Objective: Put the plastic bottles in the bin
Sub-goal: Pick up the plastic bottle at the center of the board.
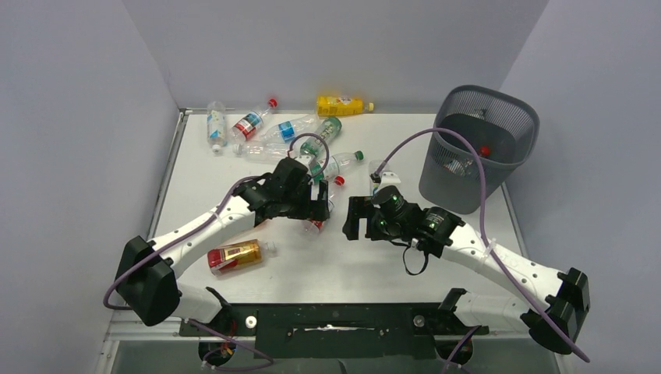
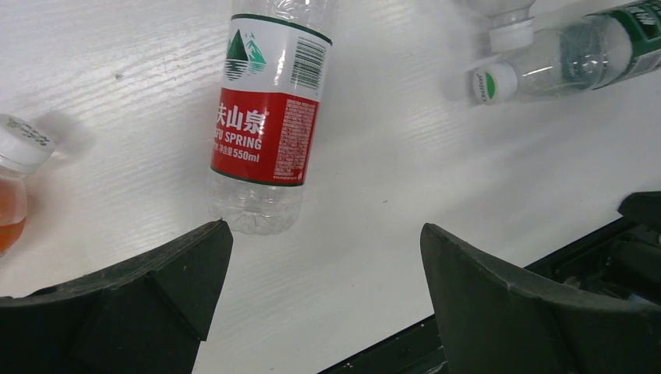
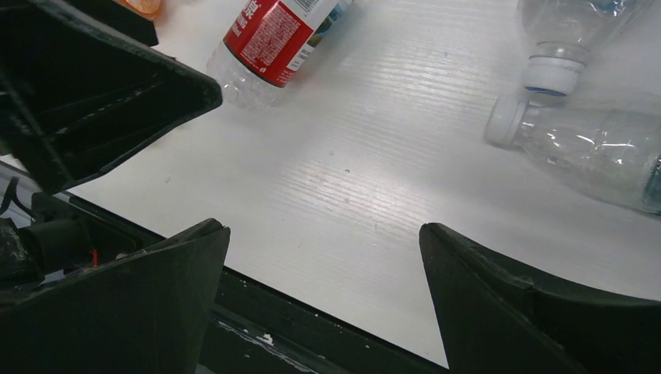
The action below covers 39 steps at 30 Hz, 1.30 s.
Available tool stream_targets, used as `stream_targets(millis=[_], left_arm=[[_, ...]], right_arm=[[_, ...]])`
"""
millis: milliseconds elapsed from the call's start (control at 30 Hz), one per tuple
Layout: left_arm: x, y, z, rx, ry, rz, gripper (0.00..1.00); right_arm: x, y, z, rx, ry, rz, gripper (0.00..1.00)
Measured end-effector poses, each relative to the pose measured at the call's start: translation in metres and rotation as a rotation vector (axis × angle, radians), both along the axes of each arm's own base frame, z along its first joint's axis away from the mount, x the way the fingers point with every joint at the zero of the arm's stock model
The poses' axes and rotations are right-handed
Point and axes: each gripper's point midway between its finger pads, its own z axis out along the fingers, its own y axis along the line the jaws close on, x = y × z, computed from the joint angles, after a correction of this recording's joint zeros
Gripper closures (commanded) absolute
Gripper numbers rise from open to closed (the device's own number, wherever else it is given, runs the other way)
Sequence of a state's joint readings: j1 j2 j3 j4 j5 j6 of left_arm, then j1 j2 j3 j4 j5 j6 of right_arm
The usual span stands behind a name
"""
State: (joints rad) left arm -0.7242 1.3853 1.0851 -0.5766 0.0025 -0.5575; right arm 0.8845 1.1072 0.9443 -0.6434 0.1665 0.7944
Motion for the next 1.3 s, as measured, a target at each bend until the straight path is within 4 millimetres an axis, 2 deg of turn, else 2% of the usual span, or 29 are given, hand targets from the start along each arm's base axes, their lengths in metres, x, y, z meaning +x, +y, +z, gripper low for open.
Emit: stream_targets(millis=[467, 800, 933, 1133, 1200, 1300], left_arm=[[0.026, 0.016, -0.056, 0.193, 0.006, -0.016, 0.07], [0.019, 0.015, -0.093, 0.240, 0.058, -0.056, 0.09], [0.010, 0.014, -0.101, 0.249, 0.073, -0.072, 0.19], [0.001, 0.011, -0.112, 0.258, 0.100, -0.078, 0.45], [0.001, 0.009, -0.111, 0.252, 0.098, -0.077, 0.50], [0.000, 0.007, -0.110, 0.244, 0.098, -0.072, 0.52]], right_arm=[[-0.005, 0.007, 0.011, 0.072, 0.007, 0.011, 0.01], [-0.004, 0.007, 0.012, 0.074, 0.008, 0.011, 0.01], [-0.003, 0.007, 0.011, 0.078, 0.009, 0.010, 0.01], [-0.003, 0.005, 0.003, 0.071, 0.018, 0.007, 0.01], [-0.003, 0.005, 0.002, 0.071, 0.021, 0.009, 0.01], [-0.002, 0.004, 0.002, 0.071, 0.022, 0.006, 0.01]])
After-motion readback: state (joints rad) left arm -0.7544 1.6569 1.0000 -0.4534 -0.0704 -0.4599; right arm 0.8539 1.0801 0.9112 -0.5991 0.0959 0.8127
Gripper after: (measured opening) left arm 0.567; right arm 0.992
